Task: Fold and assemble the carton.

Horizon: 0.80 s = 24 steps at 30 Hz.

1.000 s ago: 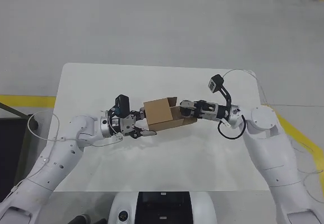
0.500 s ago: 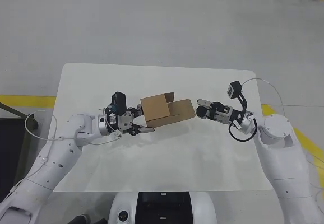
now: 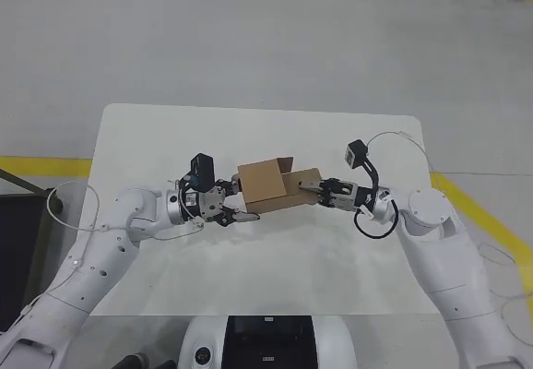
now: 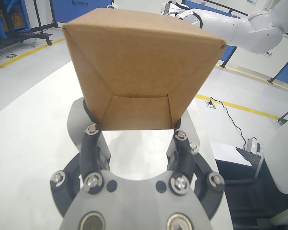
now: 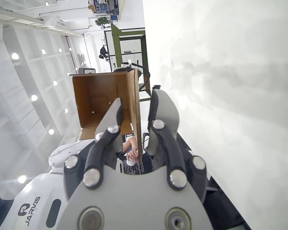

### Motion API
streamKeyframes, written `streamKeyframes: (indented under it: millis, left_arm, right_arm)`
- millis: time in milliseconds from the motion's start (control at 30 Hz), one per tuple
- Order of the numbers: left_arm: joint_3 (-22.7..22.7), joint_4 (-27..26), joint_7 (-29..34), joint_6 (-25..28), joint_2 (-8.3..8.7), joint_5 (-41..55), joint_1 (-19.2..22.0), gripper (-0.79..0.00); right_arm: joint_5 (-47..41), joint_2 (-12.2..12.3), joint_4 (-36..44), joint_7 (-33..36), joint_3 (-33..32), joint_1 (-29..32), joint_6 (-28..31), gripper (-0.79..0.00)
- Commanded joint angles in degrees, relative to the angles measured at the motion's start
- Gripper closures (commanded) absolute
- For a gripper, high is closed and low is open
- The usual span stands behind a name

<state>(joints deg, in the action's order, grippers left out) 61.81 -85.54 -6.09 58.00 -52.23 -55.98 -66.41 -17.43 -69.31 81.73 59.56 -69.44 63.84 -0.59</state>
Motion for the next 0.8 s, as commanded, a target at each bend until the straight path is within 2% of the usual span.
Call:
streamKeyframes:
  millis: [0, 100, 133, 167, 200, 467, 767]
  left_arm:
    - [0.01, -0.09, 0.05, 0.00, 0.00, -0.01, 0.05, -0.302]
    - [0.11, 0.11, 0.10, 0.00, 0.00, 0.23, 0.01, -0.314]
    - [0.08, 0.18, 0.14, 0.00, 0.00, 0.44, -0.01, -0.345]
    - [0.05, 0.25, 0.24, 0.00, 0.00, 0.66, 0.00, -0.496]
    - [0.06, 0.37, 0.28, 0.00, 0.00, 1.00, 0.02, -0.785]
    - [-0.73, 0.42, 2.11, 0.00, -0.07, 5.40, 0.08, -0.785]
    - [-2.50, 0.89, 10.01, 0.00, 0.38, 15.98, 1.71, -0.785]
  right_arm:
    - [-0.20, 0.06, -0.12, -0.18, -0.07, 0.01, 0.42, 0.000]
    - [-0.33, 0.24, 0.21, -0.22, -0.39, 0.34, 0.85, 0.000]
    - [-0.47, 0.30, 0.41, -0.19, -0.51, 0.49, 0.94, 0.000]
    - [-0.55, 0.36, 0.59, -0.16, -0.60, 0.65, 0.97, 0.000]
    - [-0.45, 0.43, 0.78, -0.13, -0.70, 0.76, 1.03, 0.000]
    - [1.34, 0.81, 1.83, -1.25, -0.79, 1.24, 3.64, 0.000]
    - [0.49, 0.89, 1.52, -1.84, 0.05, 1.87, 6.42, 0.000]
